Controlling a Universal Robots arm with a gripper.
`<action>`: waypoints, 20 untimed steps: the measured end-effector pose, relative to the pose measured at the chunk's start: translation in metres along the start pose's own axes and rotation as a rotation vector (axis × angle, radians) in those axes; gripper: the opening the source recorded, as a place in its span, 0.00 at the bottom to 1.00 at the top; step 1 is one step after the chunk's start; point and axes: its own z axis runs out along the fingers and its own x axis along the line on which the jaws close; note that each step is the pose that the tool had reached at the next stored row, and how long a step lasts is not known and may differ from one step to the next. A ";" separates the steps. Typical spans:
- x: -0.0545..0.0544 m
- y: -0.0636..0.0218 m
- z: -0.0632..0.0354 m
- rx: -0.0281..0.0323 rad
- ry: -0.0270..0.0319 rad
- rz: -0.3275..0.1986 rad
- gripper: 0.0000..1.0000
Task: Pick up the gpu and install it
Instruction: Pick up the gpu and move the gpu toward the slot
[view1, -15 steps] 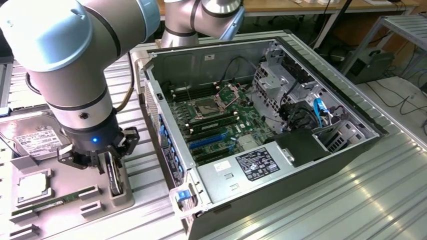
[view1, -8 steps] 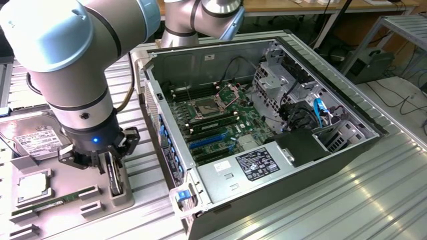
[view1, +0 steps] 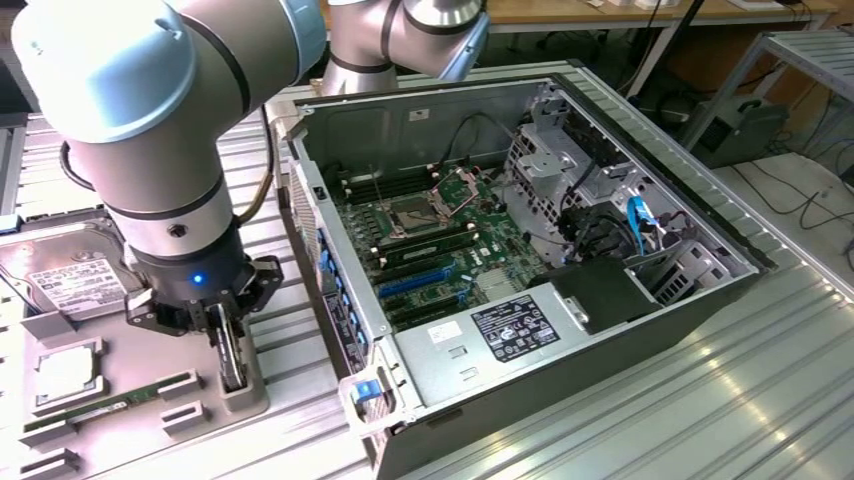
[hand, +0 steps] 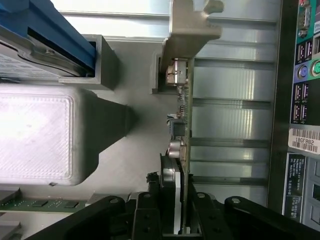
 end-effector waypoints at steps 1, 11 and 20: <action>0.000 0.0000 0.0000 0.0000 -0.0001 0.000 0.28; 0.000 -0.0003 -0.0253 0.0000 0.0000 0.001 0.28; 0.000 -0.0003 -0.0281 0.0000 -0.0001 0.003 0.28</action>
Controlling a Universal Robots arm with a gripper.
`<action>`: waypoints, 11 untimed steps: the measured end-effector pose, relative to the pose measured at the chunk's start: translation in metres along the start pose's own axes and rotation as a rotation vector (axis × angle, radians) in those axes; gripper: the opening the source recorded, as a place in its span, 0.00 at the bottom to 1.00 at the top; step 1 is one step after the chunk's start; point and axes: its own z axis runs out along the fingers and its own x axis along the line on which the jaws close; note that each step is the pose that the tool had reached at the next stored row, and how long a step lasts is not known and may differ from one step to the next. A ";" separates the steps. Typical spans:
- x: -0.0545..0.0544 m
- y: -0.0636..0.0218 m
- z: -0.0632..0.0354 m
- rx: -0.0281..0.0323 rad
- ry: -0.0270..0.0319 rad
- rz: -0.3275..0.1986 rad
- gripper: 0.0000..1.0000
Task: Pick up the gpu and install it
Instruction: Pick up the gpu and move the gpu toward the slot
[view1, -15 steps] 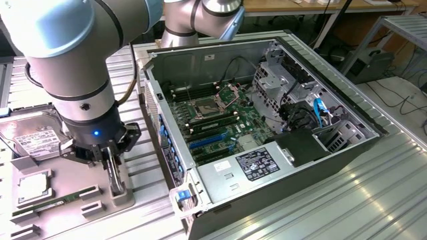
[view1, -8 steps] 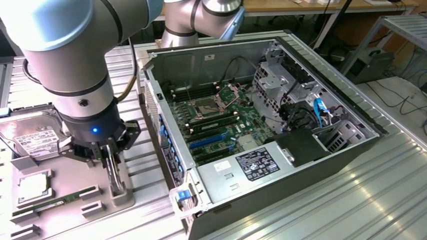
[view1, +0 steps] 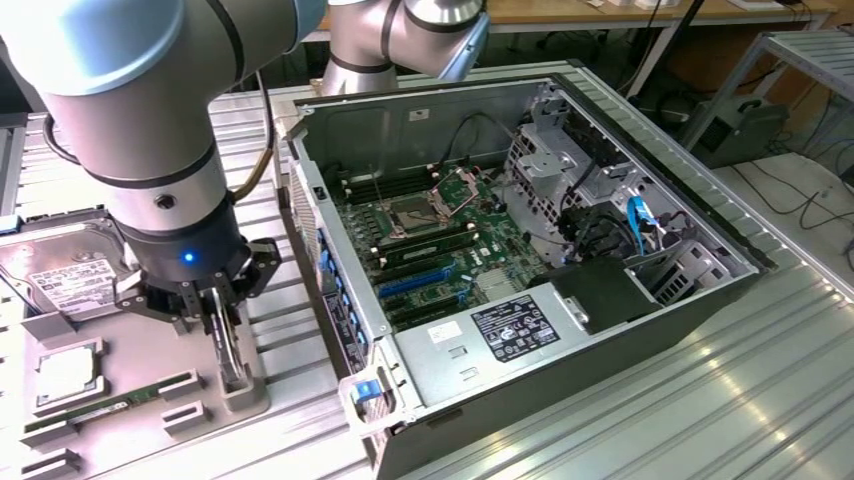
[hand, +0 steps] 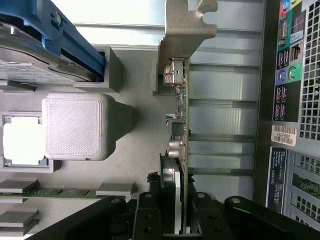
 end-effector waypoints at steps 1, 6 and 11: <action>0.000 0.0000 -0.0003 0.0000 0.0000 0.000 0.28; 0.000 0.0000 -0.0019 0.0000 0.0000 0.001 0.28; 0.000 0.0000 -0.0064 0.0000 -0.0001 0.002 0.28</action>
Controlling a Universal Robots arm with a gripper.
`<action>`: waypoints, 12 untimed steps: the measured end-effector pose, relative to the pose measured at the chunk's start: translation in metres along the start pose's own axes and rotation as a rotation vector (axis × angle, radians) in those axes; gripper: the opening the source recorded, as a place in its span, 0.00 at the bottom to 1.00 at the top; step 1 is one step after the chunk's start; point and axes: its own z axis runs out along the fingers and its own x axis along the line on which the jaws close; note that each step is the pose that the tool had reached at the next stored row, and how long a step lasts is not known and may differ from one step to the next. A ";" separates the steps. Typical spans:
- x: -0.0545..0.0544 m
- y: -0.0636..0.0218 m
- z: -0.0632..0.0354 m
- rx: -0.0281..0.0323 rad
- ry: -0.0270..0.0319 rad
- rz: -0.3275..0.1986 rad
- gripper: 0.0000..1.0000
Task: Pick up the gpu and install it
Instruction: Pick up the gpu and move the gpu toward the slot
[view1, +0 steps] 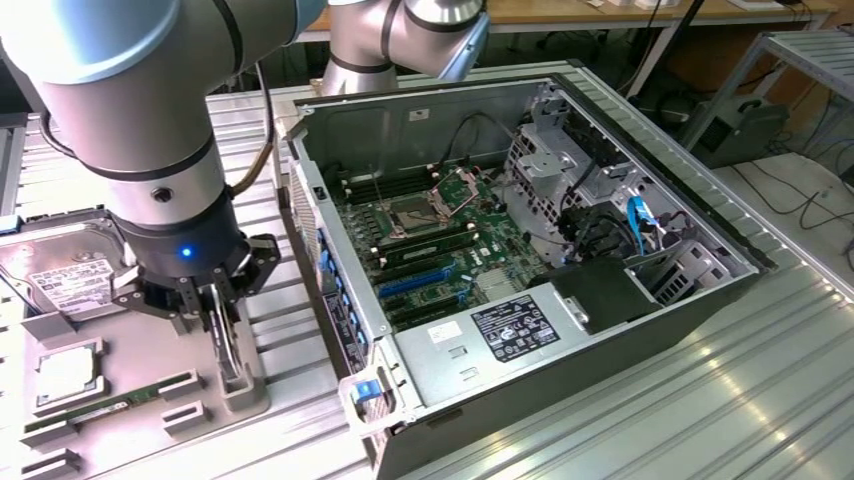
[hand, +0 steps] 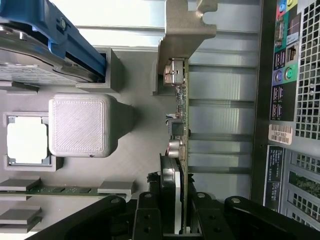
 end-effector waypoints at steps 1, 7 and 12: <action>0.000 0.0000 -0.0016 0.0001 0.0001 0.000 0.28; 0.000 -0.0001 -0.0056 -0.0002 -0.0002 0.000 0.28; 0.000 -0.0001 -0.0072 0.0000 0.0000 0.003 0.28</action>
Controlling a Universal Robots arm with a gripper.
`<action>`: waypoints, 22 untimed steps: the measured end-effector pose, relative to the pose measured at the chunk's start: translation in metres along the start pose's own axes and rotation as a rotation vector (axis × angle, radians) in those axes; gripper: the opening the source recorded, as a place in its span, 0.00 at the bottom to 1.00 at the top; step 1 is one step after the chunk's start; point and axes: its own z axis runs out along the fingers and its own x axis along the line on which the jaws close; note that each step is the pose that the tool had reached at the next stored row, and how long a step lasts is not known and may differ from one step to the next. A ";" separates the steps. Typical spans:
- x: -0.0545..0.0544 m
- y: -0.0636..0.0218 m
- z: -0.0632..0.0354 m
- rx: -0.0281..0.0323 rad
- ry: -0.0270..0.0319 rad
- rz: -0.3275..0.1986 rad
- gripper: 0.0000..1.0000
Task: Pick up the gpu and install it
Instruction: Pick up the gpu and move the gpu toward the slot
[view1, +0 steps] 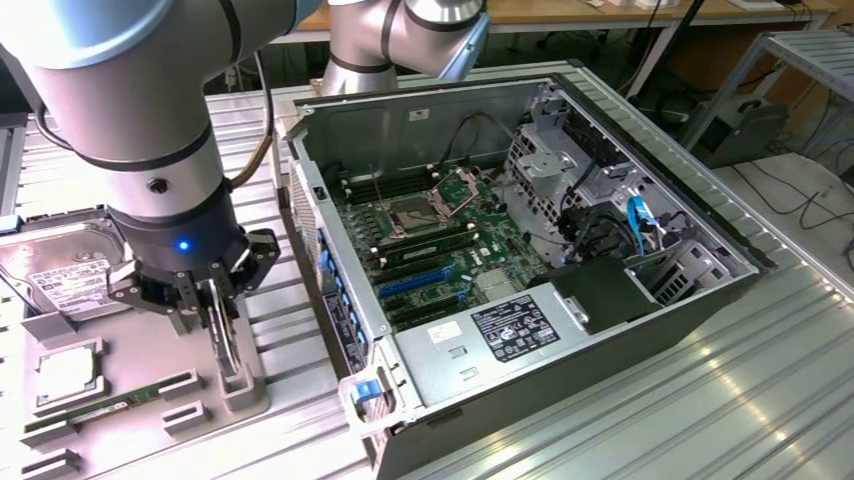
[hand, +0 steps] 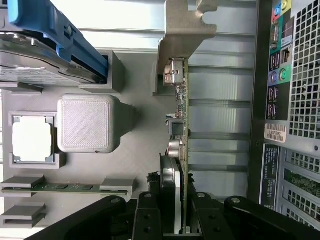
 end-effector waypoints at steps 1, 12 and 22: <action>0.000 0.0000 0.0000 0.0000 -0.0001 0.005 0.28; 0.000 0.0001 -0.0046 0.0004 -0.0007 0.036 0.28; 0.000 0.0003 -0.0153 0.0002 -0.0008 0.036 0.28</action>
